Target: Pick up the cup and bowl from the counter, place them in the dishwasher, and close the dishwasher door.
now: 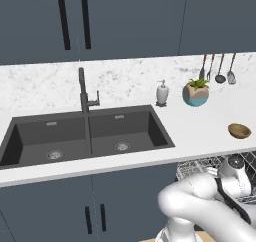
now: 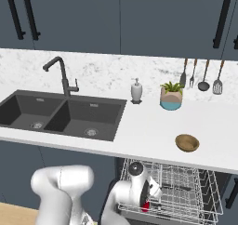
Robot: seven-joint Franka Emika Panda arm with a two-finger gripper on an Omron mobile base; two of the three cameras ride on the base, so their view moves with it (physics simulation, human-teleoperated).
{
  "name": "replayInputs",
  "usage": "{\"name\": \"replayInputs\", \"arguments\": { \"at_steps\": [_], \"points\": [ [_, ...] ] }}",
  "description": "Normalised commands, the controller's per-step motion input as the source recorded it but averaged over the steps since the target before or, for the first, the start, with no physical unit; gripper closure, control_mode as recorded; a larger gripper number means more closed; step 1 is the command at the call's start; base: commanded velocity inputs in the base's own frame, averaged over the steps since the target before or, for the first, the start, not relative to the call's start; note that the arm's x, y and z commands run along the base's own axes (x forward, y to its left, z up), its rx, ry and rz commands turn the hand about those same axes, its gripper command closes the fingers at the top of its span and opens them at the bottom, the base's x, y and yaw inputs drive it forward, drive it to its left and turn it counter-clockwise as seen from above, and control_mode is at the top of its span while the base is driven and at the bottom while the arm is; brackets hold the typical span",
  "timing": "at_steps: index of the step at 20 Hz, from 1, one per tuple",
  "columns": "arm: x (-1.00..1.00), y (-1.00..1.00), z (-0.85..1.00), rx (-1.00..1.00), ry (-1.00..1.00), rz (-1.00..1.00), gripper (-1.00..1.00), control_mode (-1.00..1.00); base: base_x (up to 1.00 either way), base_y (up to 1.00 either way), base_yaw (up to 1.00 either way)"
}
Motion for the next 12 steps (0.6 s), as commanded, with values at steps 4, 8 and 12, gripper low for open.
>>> {"name": "replayInputs", "arguments": {
  "at_steps": [4,8,12],
  "points": [
    [-0.17,-0.64,0.78,0.15,-0.06,-0.1,-1.0,-1.0,0.0,0.0,0.0],
    [-0.22,-1.0,0.93,0.22,0.0,-0.15,-1.0,-1.0,0.0,0.0,0.0],
    [-0.15,-0.97,0.99,0.16,0.0,-0.14,-1.0,-1.0,0.0,0.0,0.0]
  ]
}}
